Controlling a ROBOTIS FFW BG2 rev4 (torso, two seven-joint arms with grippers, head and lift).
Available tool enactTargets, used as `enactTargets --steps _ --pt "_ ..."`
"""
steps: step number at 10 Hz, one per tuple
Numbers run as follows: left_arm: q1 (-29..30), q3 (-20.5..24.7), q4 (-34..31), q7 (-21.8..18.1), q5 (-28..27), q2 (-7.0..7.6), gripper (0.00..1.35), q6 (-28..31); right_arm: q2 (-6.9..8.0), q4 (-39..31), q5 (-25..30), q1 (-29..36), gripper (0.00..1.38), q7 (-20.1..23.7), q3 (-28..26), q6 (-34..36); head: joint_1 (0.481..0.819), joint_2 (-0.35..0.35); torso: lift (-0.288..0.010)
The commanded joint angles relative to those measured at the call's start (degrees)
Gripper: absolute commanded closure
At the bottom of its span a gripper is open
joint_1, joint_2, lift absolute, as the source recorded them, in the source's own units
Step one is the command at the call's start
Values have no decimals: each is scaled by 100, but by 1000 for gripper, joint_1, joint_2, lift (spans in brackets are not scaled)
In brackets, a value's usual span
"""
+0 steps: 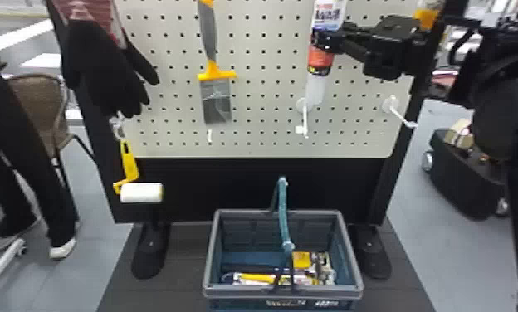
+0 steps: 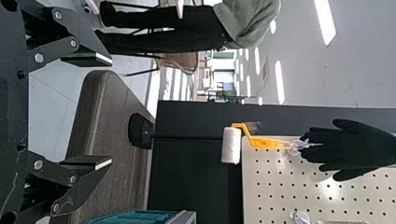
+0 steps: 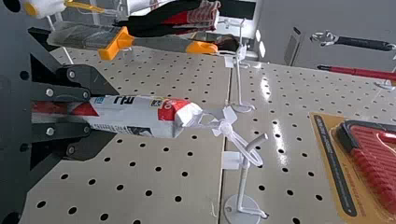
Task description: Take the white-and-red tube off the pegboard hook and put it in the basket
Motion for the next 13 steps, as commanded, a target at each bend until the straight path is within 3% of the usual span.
enactTargets --steps 1,7,13 --pt "0 0 0 -2 0 0 516 0 -4 0 -10 0 1041 0 0 0 549 0 -100" --pt "0 0 0 6 9 0 516 0 -4 -14 -19 0 1041 0 0 0 549 0 -100" --pt "0 0 0 -2 18 0 516 0 -13 -999 -10 345 1041 -114 -281 53 549 0 -100"
